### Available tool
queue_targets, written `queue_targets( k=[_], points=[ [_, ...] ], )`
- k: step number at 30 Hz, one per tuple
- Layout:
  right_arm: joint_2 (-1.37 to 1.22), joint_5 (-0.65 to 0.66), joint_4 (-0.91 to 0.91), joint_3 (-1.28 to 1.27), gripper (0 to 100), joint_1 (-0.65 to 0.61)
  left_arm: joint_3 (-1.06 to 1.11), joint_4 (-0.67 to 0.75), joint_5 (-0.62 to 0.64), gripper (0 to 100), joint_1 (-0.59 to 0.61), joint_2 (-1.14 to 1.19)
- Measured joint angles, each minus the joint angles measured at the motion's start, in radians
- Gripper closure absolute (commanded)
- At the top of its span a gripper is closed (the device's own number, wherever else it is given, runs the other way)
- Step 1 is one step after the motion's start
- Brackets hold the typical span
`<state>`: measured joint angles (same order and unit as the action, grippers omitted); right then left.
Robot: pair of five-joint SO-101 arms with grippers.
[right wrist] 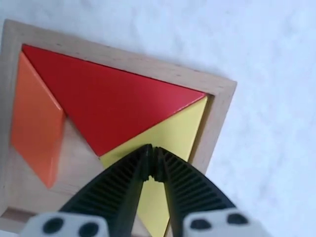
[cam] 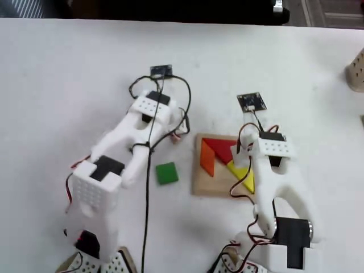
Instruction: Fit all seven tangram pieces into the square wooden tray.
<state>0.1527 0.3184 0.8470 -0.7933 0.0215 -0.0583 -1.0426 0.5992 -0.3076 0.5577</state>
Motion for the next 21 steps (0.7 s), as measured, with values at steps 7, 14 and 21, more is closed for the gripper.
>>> queue_targets(
  k=[7, 14, 21],
  points=[
    [0.0, 0.0, 0.0, 0.0, 97.8, 0.0, 0.0, 0.0, 0.0, 76, 0.0, 0.0],
    [0.0, 0.0, 0.0, 0.0, 97.8, 0.0, 0.0, 0.0, 0.0, 80, 0.0, 0.0],
    [0.0, 0.0, 0.0, 0.0, 97.8, 0.0, -0.003, 0.003, 0.0, 92, -0.006, 0.0]
  ],
)
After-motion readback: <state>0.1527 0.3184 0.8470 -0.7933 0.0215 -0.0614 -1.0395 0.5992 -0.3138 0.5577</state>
